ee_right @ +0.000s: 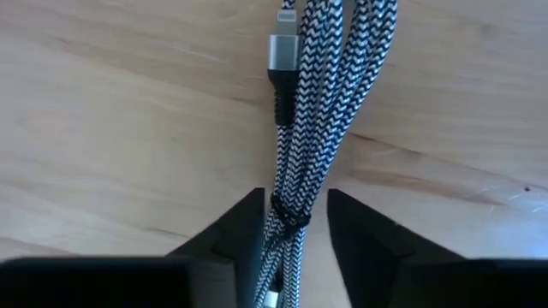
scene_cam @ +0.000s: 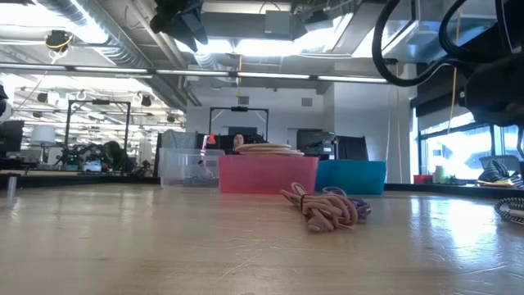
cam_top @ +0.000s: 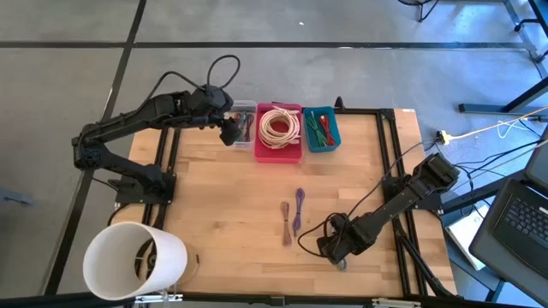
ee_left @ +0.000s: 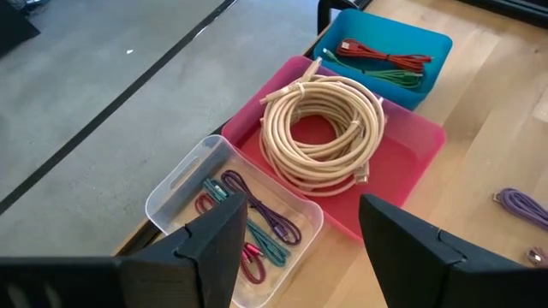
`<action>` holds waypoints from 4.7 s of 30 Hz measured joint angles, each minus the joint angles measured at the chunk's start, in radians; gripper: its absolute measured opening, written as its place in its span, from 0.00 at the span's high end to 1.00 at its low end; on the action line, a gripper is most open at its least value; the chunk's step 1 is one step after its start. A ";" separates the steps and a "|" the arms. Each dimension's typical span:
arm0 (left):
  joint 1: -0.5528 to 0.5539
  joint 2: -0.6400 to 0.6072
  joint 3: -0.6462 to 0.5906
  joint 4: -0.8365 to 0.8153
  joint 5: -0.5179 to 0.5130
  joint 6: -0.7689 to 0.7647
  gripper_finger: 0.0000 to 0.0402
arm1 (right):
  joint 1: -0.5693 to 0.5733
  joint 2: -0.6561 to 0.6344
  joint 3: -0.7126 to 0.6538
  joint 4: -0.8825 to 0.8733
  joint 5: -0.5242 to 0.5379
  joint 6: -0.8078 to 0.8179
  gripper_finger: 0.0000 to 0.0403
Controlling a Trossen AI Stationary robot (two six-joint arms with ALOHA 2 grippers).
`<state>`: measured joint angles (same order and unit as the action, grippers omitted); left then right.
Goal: Pick & Place USB Port
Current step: Put the white charger cable into the transparent bin
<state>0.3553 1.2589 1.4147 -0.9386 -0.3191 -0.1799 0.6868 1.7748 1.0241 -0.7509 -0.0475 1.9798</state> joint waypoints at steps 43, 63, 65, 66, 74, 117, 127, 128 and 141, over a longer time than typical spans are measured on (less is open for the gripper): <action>-0.065 0.107 0.001 1.124 0.840 -0.023 0.45 | -0.292 -0.370 0.856 -0.083 0.979 -1.676 0.97; -0.067 0.204 0.002 1.355 0.955 -0.177 0.45 | -0.460 -0.289 0.856 0.111 0.593 -1.808 0.97; -0.067 0.204 0.002 1.355 0.964 -0.177 0.45 | -0.476 -0.286 0.856 0.123 0.562 -1.804 0.97; -0.067 0.204 0.002 1.355 0.969 -0.177 0.45 | -0.482 -0.285 0.856 0.133 0.544 -1.805 0.97; -0.065 0.204 0.002 1.345 0.974 -0.155 0.52 | -0.503 -0.283 0.856 0.165 0.475 -1.803 0.97; 0.086 0.203 0.001 1.189 0.970 -0.183 0.95 | -0.536 -0.264 1.170 -0.812 0.887 -1.532 0.36; 0.268 0.290 0.276 0.806 0.675 -0.196 0.95 | -0.562 -0.317 1.162 -0.820 0.903 -1.623 0.40; 0.282 0.307 0.325 0.730 0.640 -0.175 0.95 | -0.568 -0.325 1.162 -0.820 0.904 -1.623 0.40; 0.447 0.560 0.550 0.132 0.441 -0.233 0.95 | -0.578 -0.404 1.162 -0.820 0.870 -1.590 0.44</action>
<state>0.8026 1.8186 1.9644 -0.8070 0.1219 -0.4124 0.1093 1.3713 2.1864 -1.5711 0.8230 0.3896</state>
